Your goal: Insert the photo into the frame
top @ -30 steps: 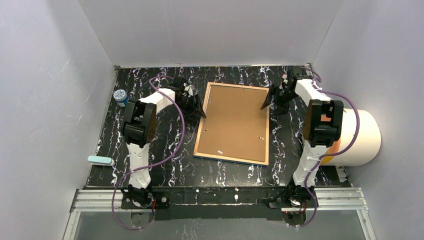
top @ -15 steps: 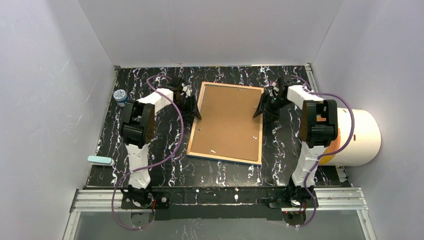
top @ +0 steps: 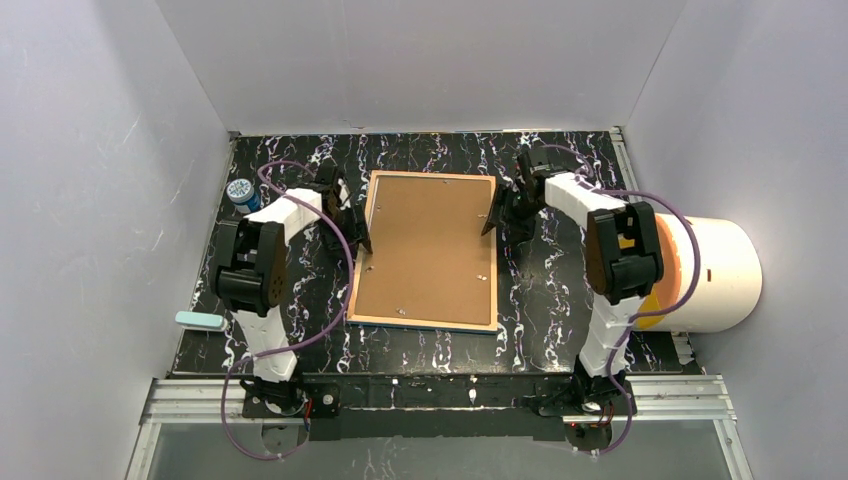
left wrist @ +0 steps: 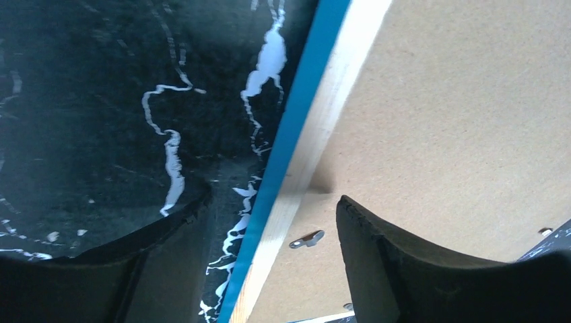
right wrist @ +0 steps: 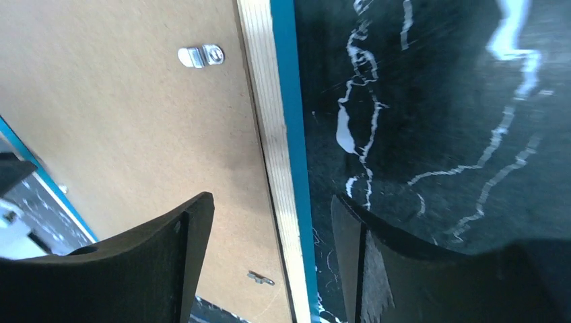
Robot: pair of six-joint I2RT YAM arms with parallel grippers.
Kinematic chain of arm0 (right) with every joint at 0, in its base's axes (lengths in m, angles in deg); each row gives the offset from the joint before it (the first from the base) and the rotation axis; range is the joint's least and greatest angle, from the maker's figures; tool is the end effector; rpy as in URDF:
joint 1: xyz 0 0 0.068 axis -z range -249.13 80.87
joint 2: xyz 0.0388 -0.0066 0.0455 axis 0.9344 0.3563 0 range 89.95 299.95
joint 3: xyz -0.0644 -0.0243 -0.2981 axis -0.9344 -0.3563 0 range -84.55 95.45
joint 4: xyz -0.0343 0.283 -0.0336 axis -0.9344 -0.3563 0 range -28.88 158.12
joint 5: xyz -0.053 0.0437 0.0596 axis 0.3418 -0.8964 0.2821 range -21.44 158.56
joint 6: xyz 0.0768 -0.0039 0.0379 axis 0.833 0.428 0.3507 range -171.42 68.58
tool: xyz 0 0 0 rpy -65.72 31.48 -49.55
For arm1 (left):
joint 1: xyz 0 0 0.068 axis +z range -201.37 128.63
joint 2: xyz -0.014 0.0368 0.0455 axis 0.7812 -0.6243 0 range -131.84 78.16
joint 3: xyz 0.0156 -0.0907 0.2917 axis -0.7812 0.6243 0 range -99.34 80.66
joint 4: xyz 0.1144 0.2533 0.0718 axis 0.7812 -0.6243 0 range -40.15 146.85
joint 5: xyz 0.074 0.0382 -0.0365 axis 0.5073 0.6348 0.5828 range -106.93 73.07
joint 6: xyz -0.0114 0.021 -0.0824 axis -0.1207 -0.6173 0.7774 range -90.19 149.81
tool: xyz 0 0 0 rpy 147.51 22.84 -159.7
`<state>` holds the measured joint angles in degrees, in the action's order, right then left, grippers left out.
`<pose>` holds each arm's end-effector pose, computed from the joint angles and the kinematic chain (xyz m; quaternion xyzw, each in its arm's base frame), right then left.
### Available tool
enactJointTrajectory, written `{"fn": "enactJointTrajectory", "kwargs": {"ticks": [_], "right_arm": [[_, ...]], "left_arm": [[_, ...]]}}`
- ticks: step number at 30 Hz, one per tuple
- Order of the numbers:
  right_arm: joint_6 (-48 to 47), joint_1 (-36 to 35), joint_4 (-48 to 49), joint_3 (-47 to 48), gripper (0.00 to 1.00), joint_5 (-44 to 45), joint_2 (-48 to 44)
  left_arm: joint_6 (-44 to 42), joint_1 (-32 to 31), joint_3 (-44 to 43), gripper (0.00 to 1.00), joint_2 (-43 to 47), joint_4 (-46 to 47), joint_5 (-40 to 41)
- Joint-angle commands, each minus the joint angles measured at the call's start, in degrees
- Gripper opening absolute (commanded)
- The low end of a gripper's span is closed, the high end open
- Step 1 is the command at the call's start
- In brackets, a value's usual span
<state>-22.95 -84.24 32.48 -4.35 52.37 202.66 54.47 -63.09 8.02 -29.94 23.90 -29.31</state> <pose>0.4303 0.1380 0.1567 0.0866 0.9686 0.1981 0.1229 0.4114 -0.1020 0.1503 -0.0900 0.9726 -0.1588 0.1438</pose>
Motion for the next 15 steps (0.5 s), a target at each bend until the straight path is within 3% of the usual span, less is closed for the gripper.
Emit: {"fn": "enactJointTrajectory", "kwargs": {"ticks": [1, 5, 8, 15], "right_arm": [[2.49, 1.07, 1.67, 2.87, 0.72, 5.95, -7.31], [2.02, 0.90, 1.62, 3.93, 0.63, 1.28, -5.91], [2.50, 0.61, 2.40, 3.34, 0.55, -0.94, -4.93], [4.08, 0.50, 3.91, 2.83, 0.51, -3.46, -2.36]], "left_arm": [[-1.37, 3.01, -0.10, 0.65, 3.19, -2.56, 0.01], [-1.05, 4.89, -0.56, 0.66, 2.32, -0.65, -4.85], [-0.59, 5.31, -0.58, 0.61, 1.13, 1.57, -8.75], [-1.14, 5.31, 0.25, 0.53, -0.97, 3.37, -12.53]]}}
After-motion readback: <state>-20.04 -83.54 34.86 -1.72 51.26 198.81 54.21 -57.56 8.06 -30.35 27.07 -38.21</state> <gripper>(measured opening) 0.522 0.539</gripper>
